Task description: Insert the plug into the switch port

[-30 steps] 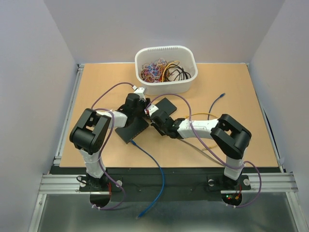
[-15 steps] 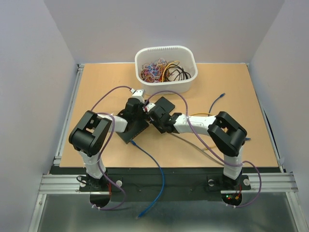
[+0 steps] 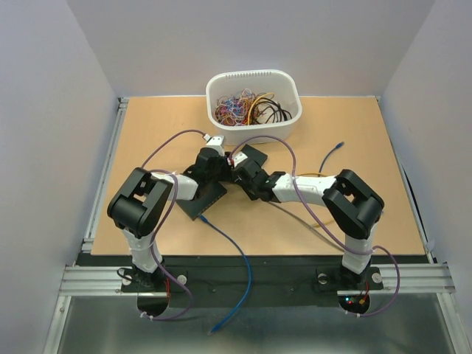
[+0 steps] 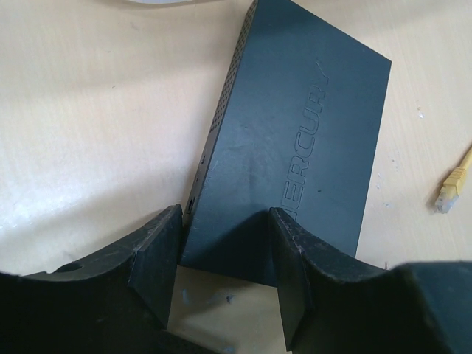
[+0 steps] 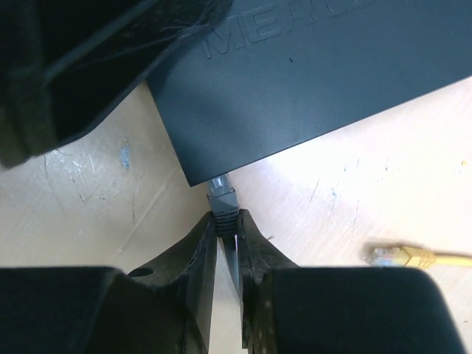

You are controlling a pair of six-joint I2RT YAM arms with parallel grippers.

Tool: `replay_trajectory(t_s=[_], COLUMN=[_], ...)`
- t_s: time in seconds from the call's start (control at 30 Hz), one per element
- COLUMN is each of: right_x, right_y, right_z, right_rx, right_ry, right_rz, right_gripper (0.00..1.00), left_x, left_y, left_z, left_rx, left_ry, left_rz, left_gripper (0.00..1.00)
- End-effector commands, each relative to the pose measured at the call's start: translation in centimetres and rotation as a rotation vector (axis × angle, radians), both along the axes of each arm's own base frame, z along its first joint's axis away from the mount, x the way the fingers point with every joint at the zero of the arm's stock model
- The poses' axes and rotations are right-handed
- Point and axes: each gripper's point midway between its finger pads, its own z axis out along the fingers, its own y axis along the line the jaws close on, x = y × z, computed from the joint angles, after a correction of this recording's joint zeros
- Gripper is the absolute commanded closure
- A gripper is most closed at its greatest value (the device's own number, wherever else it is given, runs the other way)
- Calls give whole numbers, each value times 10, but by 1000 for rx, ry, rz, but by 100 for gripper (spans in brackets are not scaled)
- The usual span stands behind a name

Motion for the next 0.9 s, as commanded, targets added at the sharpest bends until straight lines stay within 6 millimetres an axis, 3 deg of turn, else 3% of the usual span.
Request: replay_trajectory(t_s=[0.0, 0.23, 0.57, 0.8, 0.87], right_x=[17, 0, -11, -13, -11], right_y=[83, 86, 99, 100, 95], right_z=[71, 71, 72, 71, 70], right_rx=[437, 450, 477, 481, 454], right_ry=[-155, -133, -93, -75, -80], right_rz=[78, 91, 174, 173, 147], right_gripper=[100, 99, 99, 88, 78], left_x=[-111, -92, -90, -82, -78], left_y=[-73, -69, -65, -63, -58], left_z=[-35, -32, -33, -28, -29], left_rx=[-73, -27, -29, -25, -14], left_ry=[338, 321, 329, 319, 322], left_rz=[-398, -382, -351, -328, -302], left_gripper=[42, 42, 42, 42, 42])
